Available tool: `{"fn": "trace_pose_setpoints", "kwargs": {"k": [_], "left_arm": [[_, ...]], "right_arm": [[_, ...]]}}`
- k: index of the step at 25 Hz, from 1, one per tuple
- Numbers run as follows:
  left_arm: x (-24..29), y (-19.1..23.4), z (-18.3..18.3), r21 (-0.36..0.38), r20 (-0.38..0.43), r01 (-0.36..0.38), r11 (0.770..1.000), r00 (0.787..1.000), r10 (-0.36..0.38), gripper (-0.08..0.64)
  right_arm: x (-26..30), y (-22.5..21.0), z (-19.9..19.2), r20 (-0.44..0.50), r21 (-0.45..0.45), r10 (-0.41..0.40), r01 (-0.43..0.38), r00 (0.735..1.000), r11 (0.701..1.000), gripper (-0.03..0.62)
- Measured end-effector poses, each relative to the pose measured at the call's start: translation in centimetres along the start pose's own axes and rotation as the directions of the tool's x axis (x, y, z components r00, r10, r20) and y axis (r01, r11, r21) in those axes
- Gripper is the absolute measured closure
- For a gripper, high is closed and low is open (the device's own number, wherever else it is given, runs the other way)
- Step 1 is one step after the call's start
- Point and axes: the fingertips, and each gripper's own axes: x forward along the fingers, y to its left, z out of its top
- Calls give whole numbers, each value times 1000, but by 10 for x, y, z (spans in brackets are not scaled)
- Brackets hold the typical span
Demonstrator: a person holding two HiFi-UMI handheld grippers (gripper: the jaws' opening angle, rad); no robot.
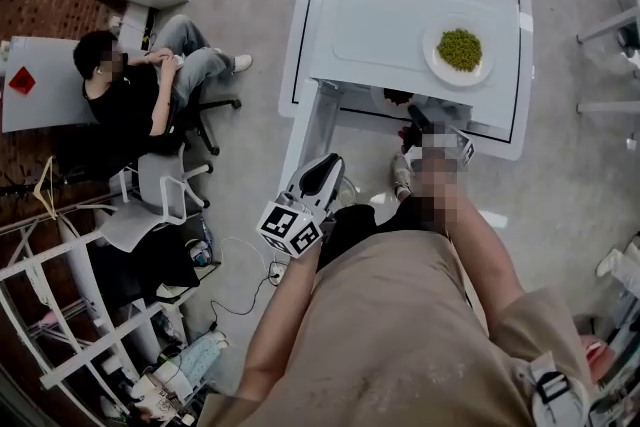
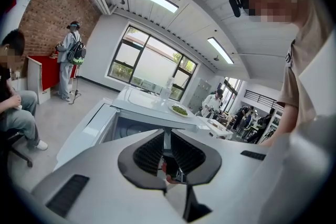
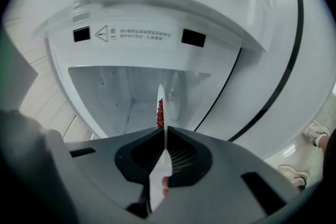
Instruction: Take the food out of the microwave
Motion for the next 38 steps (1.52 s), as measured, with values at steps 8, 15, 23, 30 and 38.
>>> {"fn": "trace_pose_setpoints", "kwargs": {"k": [8,15,23,30,38], "left_arm": [[-29,-7,-5,32,19,102,994,995,-102,531],[-78,-18,9,73,60,180,981,981,-185,531],[-159,-14,4,97,101,229,969,966,-239,531],[-208,-20,13,148,160,276,950,941,-298,531],[-227,-39,30,189,189,321,928,916,-355,531]], "right_arm": [[-57,23,-58,-19,4,-44,45,999,999,574],[-111,69,-95,49,33,-28,26,998,999,574],[-154,137,-137,96,10,26,-27,995,1000,574],[-195,181,-173,121,-30,53,-50,991,998,574],[-246,231,-193,151,-96,117,-104,982,990,574]]}}
